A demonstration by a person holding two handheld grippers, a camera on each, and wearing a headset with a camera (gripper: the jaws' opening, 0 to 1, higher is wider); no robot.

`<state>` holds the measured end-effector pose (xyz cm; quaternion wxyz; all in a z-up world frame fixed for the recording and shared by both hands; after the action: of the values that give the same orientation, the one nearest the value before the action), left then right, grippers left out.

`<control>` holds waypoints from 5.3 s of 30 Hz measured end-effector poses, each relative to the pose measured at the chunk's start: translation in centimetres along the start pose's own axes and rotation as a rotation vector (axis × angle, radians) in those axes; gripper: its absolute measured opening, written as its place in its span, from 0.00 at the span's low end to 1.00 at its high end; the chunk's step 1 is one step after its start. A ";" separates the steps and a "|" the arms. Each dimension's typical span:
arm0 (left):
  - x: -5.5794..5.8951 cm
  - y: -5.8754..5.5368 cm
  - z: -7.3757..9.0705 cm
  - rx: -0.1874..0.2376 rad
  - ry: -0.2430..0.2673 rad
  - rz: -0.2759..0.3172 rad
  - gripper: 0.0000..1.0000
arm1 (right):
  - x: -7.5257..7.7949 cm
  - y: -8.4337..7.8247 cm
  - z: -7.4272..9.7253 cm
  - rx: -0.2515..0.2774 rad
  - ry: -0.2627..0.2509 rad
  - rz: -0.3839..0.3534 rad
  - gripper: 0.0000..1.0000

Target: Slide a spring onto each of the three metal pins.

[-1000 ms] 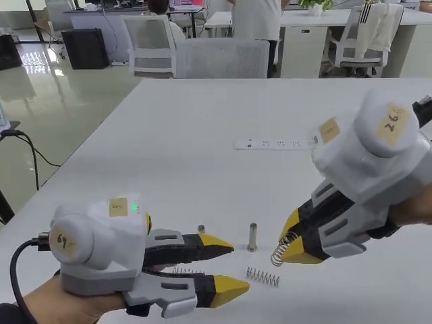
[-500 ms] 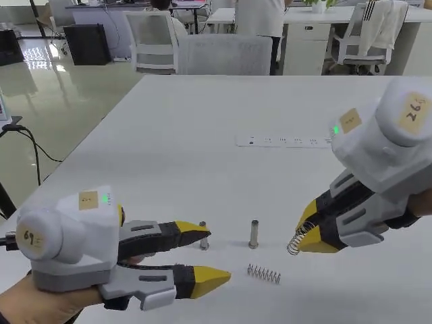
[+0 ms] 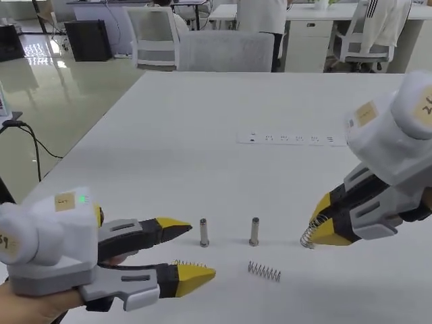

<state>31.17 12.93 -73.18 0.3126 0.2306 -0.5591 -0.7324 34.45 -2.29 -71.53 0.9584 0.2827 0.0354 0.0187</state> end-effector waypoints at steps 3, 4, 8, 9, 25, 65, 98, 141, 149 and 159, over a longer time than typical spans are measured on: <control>-0.3 -0.2 0.3 0.001 0.015 0.008 0.42 | 0.6 -0.3 0.5 -0.002 -0.011 -0.008 0.08; -0.3 -0.2 0.4 0.002 0.020 0.011 0.43 | 0.7 -0.4 0.6 -0.003 -0.015 -0.010 0.08; -0.6 -0.4 0.6 0.004 0.035 0.016 0.45 | 1.6 -1.0 1.3 -0.020 -0.036 -0.019 0.08; -0.6 -0.4 0.6 0.005 0.037 0.017 0.45 | 1.8 -1.1 1.5 -0.022 -0.041 -0.022 0.08; -0.9 -1.6 0.7 -0.010 0.089 0.030 0.57 | 4.3 -3.1 2.4 -0.089 -0.099 -0.048 0.08; -0.3 -2.7 0.3 -0.038 0.088 0.036 0.63 | 8.3 -5.1 -1.9 -0.158 -0.041 -0.116 0.08; -0.3 -2.8 0.4 -0.046 0.084 0.032 0.62 | 9.0 -6.5 -4.3 -0.169 -0.025 -0.167 0.08; -0.3 -3.1 0.2 -0.057 0.080 0.029 0.61 | 9.6 -8.1 -6.8 -0.176 -0.039 -0.195 0.11; -0.2 -3.1 0.1 -0.058 0.078 0.026 0.61 | 9.5 -8.1 -6.5 -0.175 -0.049 -0.185 0.17; -0.1 -3.0 0.1 -0.058 0.078 0.025 0.61 | 9.5 -8.4 -6.3 -0.173 -0.059 -0.194 0.20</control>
<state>30.58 13.62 -76.08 0.3497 0.2429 -0.5278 -0.7349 43.55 -5.38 -81.94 0.9771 0.1946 0.0325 -0.0797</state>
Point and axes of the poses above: the centre of the closed fingertips' face, and the gripper's own axes: z roughly backward along the fingers, x roughly to its right, y roughly out of its top, the point moved 2 cm from there along z, roughly backward along the fingers, and after that the axes turned 11 degrees about y, right-handed, at the moved point
